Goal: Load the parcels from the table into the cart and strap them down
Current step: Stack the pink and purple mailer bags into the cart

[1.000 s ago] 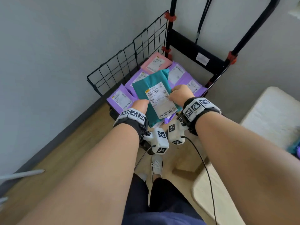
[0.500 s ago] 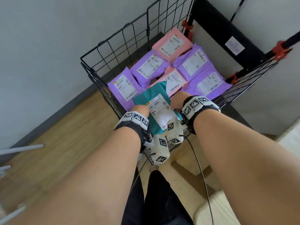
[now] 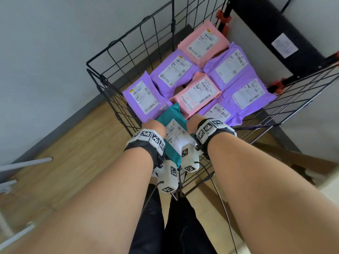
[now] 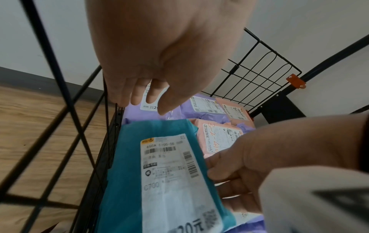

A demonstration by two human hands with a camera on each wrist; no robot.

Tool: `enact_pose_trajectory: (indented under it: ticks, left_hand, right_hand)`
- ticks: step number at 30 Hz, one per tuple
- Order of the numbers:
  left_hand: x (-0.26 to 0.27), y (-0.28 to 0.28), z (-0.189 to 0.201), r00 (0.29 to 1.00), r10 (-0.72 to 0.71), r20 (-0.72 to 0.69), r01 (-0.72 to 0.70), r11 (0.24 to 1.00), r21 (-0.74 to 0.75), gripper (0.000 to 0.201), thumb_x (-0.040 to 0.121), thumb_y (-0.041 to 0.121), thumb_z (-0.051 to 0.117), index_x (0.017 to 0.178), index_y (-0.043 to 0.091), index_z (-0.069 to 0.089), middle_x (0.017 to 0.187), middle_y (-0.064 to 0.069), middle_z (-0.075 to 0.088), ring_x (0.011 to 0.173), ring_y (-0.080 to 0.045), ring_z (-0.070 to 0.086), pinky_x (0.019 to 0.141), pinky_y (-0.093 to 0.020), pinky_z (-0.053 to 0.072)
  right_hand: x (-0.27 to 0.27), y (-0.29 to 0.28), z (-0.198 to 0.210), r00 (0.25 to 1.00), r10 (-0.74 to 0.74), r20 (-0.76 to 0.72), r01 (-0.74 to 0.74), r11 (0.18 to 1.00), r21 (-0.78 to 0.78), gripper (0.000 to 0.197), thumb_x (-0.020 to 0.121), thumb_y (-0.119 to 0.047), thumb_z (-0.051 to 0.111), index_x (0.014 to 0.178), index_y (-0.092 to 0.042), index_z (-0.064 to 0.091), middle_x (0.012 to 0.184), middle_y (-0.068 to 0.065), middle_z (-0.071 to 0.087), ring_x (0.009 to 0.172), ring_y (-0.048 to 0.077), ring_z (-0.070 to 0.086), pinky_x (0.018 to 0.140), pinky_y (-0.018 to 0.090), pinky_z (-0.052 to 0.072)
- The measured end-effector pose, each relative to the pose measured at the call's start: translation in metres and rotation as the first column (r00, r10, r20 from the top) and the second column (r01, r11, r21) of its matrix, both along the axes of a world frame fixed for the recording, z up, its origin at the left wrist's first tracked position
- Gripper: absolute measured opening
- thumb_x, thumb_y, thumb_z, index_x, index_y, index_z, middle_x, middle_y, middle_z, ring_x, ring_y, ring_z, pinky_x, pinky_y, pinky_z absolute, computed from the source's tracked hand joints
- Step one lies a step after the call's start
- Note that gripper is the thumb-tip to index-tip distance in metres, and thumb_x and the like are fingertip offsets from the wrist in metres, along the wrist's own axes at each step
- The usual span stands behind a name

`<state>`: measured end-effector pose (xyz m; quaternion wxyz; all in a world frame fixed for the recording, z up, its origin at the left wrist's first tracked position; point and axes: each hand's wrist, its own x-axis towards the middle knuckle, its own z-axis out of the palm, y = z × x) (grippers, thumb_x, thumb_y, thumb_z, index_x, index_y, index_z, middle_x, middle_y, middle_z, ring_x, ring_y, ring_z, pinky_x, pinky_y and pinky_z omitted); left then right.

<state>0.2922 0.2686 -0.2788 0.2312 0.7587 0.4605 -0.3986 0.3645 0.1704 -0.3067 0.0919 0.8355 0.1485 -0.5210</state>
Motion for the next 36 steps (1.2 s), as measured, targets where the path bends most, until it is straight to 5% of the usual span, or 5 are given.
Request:
enact_pose_trajectory:
  ticks: [6, 12, 16, 22, 36]
  left_hand:
    - [0.003, 0.002, 0.005, 0.998, -0.064, -0.007, 0.064, 0.997, 0.044, 0.033, 0.098, 0.009, 0.04, 0.129, 0.003, 0.049, 0.133, -0.014, 0.054, 0.123, -0.028, 0.052, 0.1, -0.032, 0.042]
    - [0.006, 0.003, 0.019, 0.991, -0.122, 0.058, 0.12, 0.992, 0.042, 0.032, 0.099, 0.006, 0.039, 0.129, 0.0, 0.049, 0.135, -0.014, 0.052, 0.127, -0.029, 0.049, 0.102, -0.031, 0.04]
    - [0.007, 0.002, 0.039, 0.979, -0.176, 0.103, 0.172, 0.984, 0.041, 0.034, 0.099, 0.006, 0.038, 0.131, 0.0, 0.048, 0.137, -0.015, 0.051, 0.128, -0.029, 0.048, 0.105, -0.033, 0.039]
    - [0.01, -0.004, 0.079, 0.918, -0.326, 0.226, 0.332, 0.943, 0.013, 0.035, 0.1, 0.009, 0.035, 0.129, 0.003, 0.052, 0.136, -0.015, 0.052, 0.125, -0.031, 0.05, 0.1, -0.034, 0.04]
    - [0.031, -0.09, 0.172, 0.65, -0.522, 0.552, 0.59, 0.805, 0.066, 0.032, 0.097, 0.01, 0.041, 0.12, -0.002, 0.06, 0.125, -0.017, 0.06, 0.116, -0.032, 0.057, 0.073, -0.03, 0.045]
  right_hand:
    - [0.002, -0.01, -0.001, 0.997, 0.065, 0.042, -0.07, 0.991, 0.112, 0.034, 0.101, -0.011, 0.041, 0.132, -0.003, 0.051, 0.135, 0.011, 0.054, 0.124, 0.027, 0.053, 0.092, 0.026, 0.046]
    - [0.01, -0.026, 0.016, 0.961, -0.25, 0.117, 0.226, 0.956, 0.186, 0.039, 0.096, -0.016, 0.049, 0.134, -0.007, 0.052, 0.136, 0.013, 0.053, 0.125, 0.027, 0.051, 0.046, 0.016, 0.037]
    - [0.011, -0.024, 0.045, 0.971, -0.227, 0.079, 0.222, 0.973, 0.067, 0.021, 0.101, -0.011, 0.041, 0.105, 0.001, 0.058, 0.104, 0.009, 0.058, 0.093, 0.022, 0.059, 0.07, 0.021, 0.042]
    - [-0.005, -0.046, 0.088, 0.927, -0.292, 0.234, 0.235, 0.941, 0.243, 0.035, 0.098, -0.006, 0.043, 0.132, -0.006, 0.053, 0.134, 0.005, 0.056, 0.121, 0.023, 0.056, 0.091, 0.029, 0.05]
    - [-0.042, -0.151, 0.184, 0.278, -0.938, 0.207, 0.661, 0.343, 0.667, 0.029, 0.09, -0.01, 0.051, 0.114, -0.005, 0.068, 0.104, 0.012, 0.067, 0.094, 0.026, 0.062, 0.084, 0.033, 0.051]
